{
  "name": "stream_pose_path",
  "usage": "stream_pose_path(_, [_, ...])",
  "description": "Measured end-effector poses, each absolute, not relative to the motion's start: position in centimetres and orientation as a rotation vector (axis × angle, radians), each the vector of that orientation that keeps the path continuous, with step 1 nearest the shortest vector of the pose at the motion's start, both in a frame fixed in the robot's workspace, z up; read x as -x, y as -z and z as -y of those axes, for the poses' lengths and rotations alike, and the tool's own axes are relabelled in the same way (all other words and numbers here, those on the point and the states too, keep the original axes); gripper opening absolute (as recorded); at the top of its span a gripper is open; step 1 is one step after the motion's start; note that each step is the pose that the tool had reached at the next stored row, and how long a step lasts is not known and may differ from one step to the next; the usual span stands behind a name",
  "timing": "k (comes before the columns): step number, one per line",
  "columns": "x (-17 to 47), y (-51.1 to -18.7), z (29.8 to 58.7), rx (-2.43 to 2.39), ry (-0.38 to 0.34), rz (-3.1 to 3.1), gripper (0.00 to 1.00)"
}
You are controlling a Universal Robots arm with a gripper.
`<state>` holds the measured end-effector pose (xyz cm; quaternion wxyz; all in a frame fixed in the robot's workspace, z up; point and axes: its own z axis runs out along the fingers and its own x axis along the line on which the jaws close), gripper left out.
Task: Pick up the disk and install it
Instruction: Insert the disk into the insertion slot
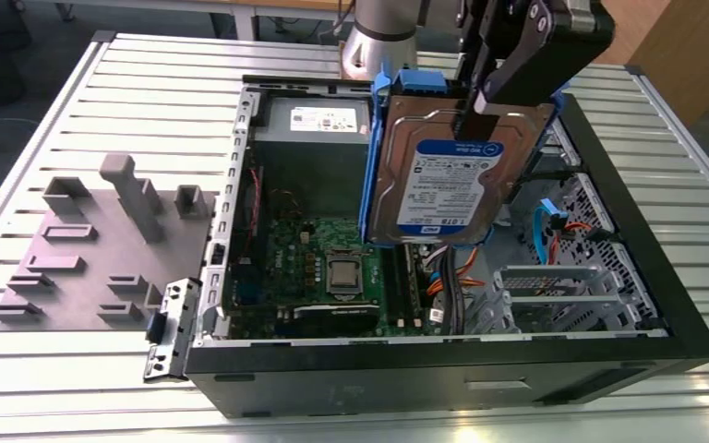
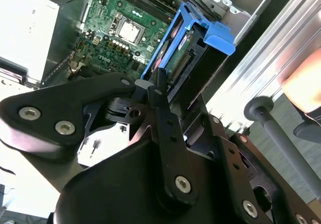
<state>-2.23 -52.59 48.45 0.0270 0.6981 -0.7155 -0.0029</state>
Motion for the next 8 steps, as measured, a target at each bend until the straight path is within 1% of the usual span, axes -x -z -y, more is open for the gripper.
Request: stream_pose_path(8, [2.20,-48.45,53.66,-2.156,0.008,2.210,0.35])
